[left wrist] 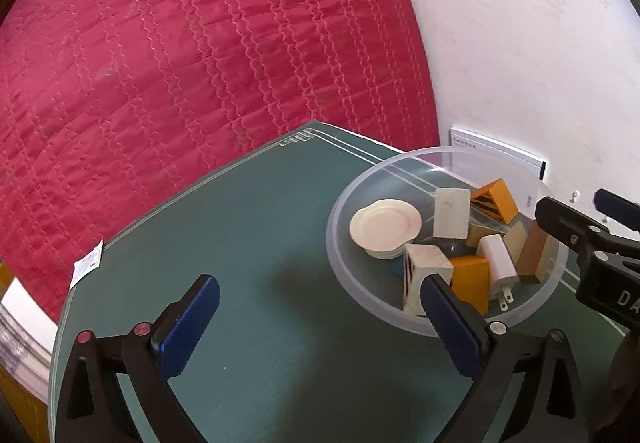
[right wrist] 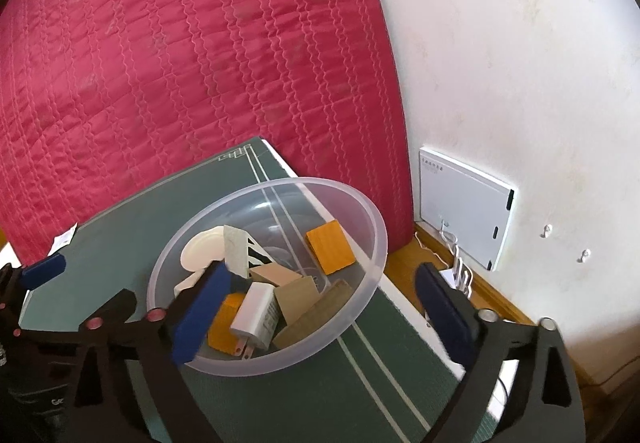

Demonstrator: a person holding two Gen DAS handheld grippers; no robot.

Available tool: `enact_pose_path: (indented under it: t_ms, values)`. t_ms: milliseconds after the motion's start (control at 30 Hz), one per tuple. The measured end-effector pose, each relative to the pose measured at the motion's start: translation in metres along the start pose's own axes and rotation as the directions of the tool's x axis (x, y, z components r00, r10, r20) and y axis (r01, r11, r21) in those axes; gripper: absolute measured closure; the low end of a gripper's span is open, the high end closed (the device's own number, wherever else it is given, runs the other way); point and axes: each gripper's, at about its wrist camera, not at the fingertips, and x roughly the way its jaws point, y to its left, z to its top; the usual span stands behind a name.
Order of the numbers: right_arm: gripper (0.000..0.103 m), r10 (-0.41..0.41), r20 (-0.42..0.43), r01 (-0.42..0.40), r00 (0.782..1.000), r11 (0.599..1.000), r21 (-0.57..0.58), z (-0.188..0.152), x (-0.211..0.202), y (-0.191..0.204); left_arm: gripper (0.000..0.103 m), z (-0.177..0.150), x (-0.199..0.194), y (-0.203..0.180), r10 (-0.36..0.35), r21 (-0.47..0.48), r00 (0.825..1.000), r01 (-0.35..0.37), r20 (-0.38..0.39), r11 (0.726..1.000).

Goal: Organize rigid objects

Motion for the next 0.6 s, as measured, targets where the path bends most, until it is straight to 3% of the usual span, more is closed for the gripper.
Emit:
enact_pose_path:
  t_ms: [600]
  values:
    - [0.000,-0.032,0.027,0.037,0.999,0.977,-0.211,-0.016,-0.019,0.037,0.001,-0.013,-0.008,0.013,0.000,-0.064,1.000,0.001,0.003,0.998]
